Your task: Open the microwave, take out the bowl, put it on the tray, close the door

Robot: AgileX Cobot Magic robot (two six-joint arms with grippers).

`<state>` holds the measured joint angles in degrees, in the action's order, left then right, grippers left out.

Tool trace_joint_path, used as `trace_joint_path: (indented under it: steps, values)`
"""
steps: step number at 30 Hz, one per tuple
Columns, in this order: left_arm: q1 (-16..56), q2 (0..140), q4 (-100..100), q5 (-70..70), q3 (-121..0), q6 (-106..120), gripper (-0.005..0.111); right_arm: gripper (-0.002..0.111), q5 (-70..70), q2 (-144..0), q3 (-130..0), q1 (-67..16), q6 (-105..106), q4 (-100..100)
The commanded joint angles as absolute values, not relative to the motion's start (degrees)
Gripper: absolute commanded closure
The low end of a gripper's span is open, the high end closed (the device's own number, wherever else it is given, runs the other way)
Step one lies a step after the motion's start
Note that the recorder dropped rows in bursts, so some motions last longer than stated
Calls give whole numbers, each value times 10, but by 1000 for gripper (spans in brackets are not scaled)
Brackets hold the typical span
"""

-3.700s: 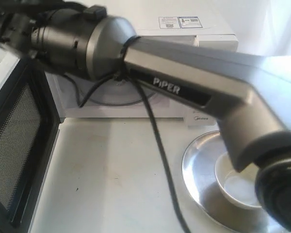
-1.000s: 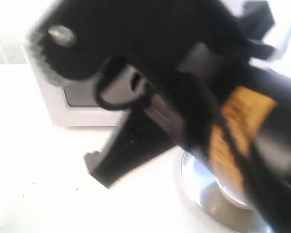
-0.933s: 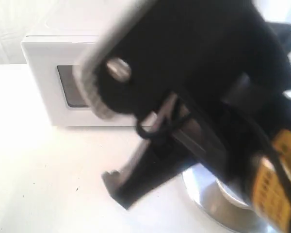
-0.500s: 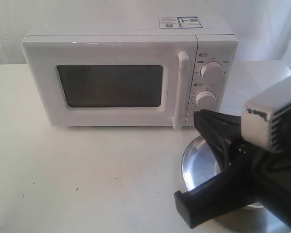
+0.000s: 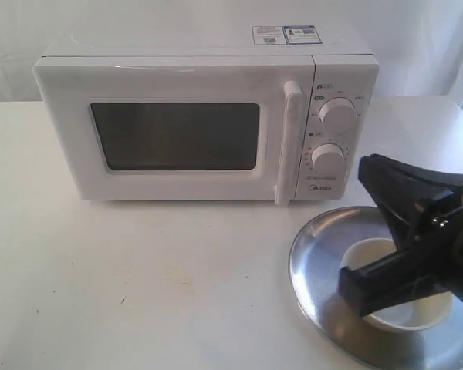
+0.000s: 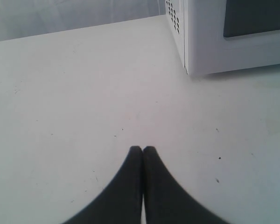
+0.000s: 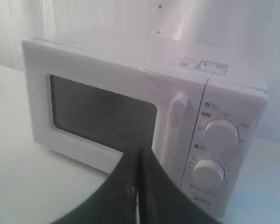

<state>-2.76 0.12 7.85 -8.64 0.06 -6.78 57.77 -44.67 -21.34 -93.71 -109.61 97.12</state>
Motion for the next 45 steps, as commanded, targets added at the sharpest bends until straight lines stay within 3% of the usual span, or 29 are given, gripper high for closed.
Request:
trace_joint_path:
  steps: [1, 5, 10, 19, 34, 41, 45]
  values:
    - [-27, 0, 77, -85, 0, -72, 107, 108, 397, -353, -159, -752, -1146, 999]
    - [-27, 0, 77, -85, 0, -72, 107, 108, 256, -247, -111, -556, -1120, 999]
    - [-27, 0, 77, -85, 0, -72, 107, 108, 189, -118, -46, -381, -1078, 999]
    - [-27, 0, 77, -85, 0, -72, 107, 108, 83, -1, 0, -232, -1033, 999]
    - [-27, 0, 77, -85, 0, -72, 107, 108, 79, 0, 0, -222, -1003, 999]
    - [-27, 0, 77, -85, 0, -72, 107, 108, 138, 0, 0, -222, -527, 570]
    - [-27, 0, 77, -85, 0, -72, 107, 108, 125, 0, 0, -222, -423, 461]
